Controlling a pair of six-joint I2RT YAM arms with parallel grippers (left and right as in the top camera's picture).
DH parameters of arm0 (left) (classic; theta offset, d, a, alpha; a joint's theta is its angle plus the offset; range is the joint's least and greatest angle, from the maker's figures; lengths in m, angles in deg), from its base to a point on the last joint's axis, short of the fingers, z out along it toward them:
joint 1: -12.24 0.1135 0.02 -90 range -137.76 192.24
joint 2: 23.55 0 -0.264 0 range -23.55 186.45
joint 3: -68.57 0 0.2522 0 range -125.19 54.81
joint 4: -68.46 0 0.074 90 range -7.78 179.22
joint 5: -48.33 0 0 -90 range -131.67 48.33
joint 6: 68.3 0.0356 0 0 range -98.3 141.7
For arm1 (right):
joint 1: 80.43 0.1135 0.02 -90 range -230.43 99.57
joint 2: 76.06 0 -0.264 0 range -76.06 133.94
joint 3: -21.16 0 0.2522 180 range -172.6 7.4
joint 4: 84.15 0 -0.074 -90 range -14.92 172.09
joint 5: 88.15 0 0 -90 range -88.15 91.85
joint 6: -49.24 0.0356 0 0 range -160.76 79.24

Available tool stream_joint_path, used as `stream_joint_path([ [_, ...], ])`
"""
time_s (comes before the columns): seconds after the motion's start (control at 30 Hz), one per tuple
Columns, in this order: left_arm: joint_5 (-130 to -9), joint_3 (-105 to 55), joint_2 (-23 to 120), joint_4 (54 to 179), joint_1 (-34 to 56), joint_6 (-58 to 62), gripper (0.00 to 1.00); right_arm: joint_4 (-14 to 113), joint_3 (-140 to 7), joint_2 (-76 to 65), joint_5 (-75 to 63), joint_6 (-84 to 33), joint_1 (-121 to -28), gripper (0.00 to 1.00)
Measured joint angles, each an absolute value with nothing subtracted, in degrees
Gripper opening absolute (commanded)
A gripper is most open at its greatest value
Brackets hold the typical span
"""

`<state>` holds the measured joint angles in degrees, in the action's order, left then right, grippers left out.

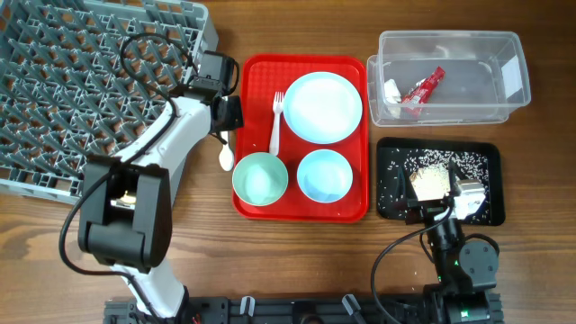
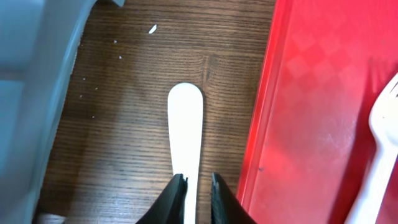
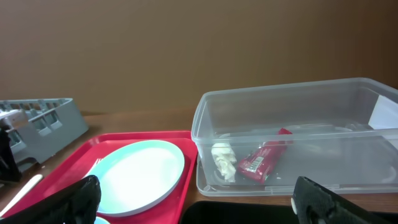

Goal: Sort waste into correct bins and load items into the dishwasher rack
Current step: 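Move the spoon over the rack and insert it into a slot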

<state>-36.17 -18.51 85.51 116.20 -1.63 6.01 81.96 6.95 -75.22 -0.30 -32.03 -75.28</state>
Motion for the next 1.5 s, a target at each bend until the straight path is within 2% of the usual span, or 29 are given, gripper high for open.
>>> stream_joint_path([
  [0.1,-35.7,-18.5,85.5,117.0,-1.6,6.0,0.34,82.0,7.0,-75.2,-0.3,-32.0,-75.3,1.0],
  [0.17,-35.5,-18.5,85.6,117.0,-1.6,5.9,0.38,82.0,7.0,-75.2,-0.3,-32.0,-75.3,1.0],
  [0.37,-35.5,-18.4,90.6,116.8,-1.6,5.9,0.37,82.0,7.0,-75.2,-0.3,-32.0,-75.3,1.0],
  [0.47,-35.5,-18.4,91.2,115.3,-1.5,6.0,0.29,82.0,7.0,-75.2,-0.3,-32.0,-75.3,1.0],
  [0.57,-35.6,-18.4,91.5,114.8,-1.5,5.9,0.15,82.0,7.0,-75.2,-0.3,-32.0,-75.3,1.0],
  [0.7,-35.5,-18.9,91.7,114.8,-1.5,5.9,0.11,82.0,7.0,-75.2,-0.3,-32.0,-75.3,1.0],
  [1.07,-35.5,-18.5,90.5,116.3,-1.5,5.9,0.13,82.0,7.0,-75.2,-0.3,-32.0,-75.3,1.0],
  [1.5,-35.1,-18.3,81.2,117.2,-1.4,8.2,0.13,82.0,7.0,-75.2,-0.3,-32.0,-75.3,1.0],
])
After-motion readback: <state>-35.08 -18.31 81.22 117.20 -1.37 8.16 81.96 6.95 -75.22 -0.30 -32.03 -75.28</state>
